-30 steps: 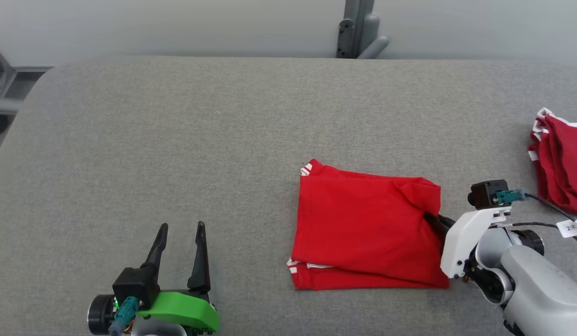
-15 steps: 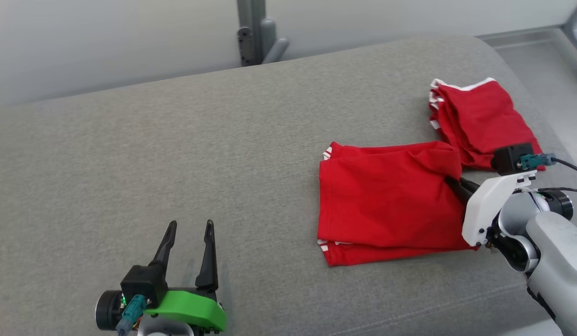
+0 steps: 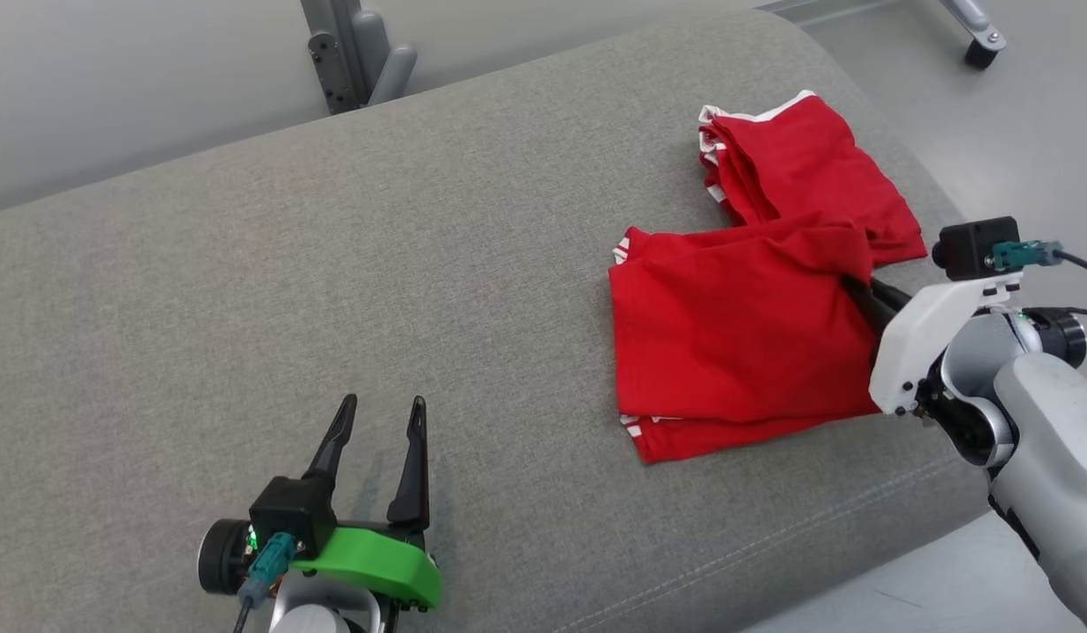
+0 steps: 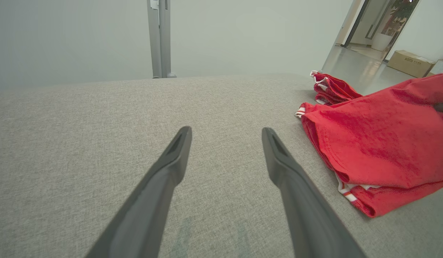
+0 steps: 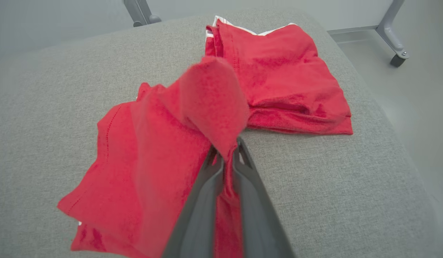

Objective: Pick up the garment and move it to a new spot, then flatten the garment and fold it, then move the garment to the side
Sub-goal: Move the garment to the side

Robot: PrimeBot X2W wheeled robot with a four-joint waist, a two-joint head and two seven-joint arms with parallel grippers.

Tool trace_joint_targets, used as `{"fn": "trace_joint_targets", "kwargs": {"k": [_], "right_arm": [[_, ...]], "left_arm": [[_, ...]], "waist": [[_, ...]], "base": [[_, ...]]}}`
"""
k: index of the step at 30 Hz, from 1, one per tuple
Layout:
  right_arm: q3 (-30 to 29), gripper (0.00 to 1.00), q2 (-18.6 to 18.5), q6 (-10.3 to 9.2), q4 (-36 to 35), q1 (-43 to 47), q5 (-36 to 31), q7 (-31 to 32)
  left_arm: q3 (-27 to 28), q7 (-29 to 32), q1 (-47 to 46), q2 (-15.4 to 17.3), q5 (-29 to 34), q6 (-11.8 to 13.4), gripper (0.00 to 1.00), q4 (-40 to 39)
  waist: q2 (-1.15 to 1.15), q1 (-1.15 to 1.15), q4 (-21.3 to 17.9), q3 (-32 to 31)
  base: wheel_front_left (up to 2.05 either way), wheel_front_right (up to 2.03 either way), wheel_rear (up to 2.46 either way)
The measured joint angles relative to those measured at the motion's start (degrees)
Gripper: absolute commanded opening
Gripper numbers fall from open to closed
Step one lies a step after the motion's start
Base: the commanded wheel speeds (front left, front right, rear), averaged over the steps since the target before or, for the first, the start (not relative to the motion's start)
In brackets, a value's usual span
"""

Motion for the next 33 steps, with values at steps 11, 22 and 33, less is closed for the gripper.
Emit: {"fn": "trace_joint_targets", "kwargs": {"k": [11,22,33], "right_arm": [[-5.1,0.00,0.0,0.00,4.7,-6.7,-4.7,0.0],[-10.1,0.00,-1.5,0.01,10.4,-13.6,-9.8,2.5],[-17.3,0.00,-7.6,0.00,16.6,-15.4,-14.5,4.6]], "left_arm": [[-1.2,0.0,1.3,0.0,-1.9,0.6,1.00,0.3],[-1.8,0.0,2.2,0.0,-2.2,1.0,1.00,0.1],[-1.6,0.0,1.2,0.0,-1.2,0.7,1.00,-0.4]], "waist": [[0.00,0.00,5.7,-1.6],[0.00,0.00,12.1,-3.6],[0.00,0.00,14.3,-0.2]], "base": [[0.00,0.00,0.00],[0.00,0.00,0.00],[0.00,0.00,0.00]]}}
